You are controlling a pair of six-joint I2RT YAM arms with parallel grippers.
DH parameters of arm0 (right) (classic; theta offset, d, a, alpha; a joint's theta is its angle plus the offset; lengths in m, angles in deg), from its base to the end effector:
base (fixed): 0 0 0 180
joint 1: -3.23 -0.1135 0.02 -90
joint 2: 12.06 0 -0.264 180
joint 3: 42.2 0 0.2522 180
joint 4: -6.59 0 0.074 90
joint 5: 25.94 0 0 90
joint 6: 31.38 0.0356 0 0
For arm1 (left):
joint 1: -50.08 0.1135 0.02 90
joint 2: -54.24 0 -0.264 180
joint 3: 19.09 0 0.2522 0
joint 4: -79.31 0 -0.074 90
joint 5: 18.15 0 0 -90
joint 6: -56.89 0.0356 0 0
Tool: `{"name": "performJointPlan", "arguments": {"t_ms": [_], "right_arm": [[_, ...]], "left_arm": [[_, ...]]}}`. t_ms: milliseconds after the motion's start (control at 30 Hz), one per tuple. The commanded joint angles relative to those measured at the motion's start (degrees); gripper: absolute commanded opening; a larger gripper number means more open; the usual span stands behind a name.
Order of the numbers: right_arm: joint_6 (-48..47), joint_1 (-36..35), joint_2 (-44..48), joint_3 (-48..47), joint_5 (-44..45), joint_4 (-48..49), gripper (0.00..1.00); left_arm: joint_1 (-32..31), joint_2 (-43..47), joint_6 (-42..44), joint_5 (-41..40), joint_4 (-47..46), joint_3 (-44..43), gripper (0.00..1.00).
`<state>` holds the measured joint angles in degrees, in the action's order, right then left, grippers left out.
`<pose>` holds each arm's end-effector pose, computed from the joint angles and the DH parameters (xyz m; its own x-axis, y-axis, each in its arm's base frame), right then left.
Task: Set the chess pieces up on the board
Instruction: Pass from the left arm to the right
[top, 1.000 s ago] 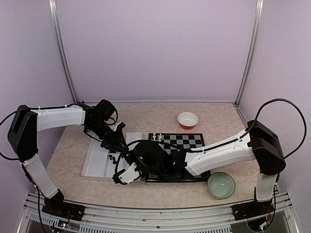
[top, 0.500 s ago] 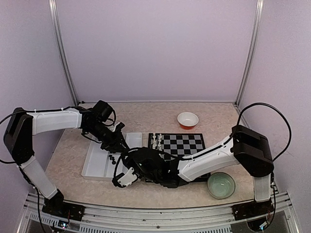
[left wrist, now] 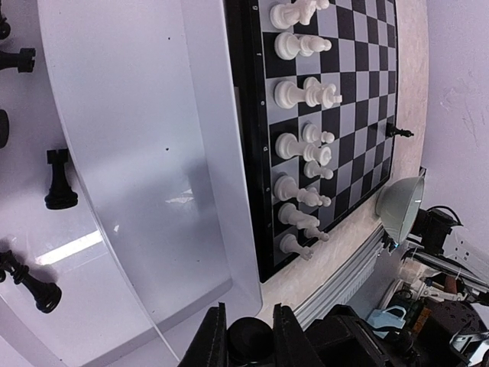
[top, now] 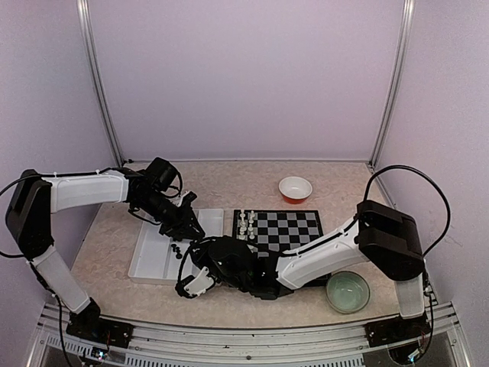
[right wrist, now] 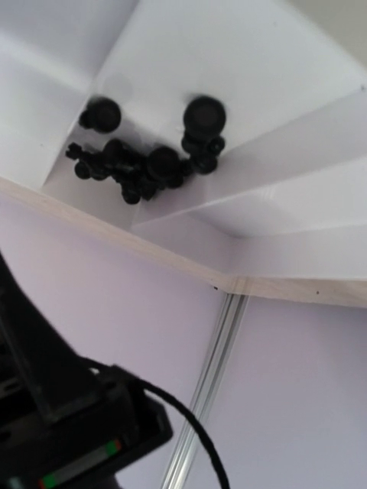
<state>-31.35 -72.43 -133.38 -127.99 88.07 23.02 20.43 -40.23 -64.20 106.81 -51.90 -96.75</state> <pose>0.1287 0.4451 0.1576 0.7897 -0.5989 0.1326 -0.0815 -0.3167 -0.9450 0.2720 -0.1783 0.2098 -0.9933 0.0785 -0.0843 0.1147 0.7423 -0.6602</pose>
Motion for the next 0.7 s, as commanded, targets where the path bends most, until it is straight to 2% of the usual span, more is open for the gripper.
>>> {"name": "performJointPlan", "arguments": {"t_ms": [0,267,667], "right_arm": [[0.50,-0.72,-0.41,0.77,0.85,0.26,0.23],[0.94,-0.63,-0.52,1.21,1.60,0.70,0.29],[0.84,-0.18,-3.53,-1.23,2.48,4.05,0.22]], "left_arm": [[0.29,1.18,0.31,0.24,-0.35,0.44,0.13],[0.21,1.29,0.04,0.45,-0.31,0.44,0.13],[0.13,2.55,-0.20,1.32,0.57,0.79,0.13]]}}
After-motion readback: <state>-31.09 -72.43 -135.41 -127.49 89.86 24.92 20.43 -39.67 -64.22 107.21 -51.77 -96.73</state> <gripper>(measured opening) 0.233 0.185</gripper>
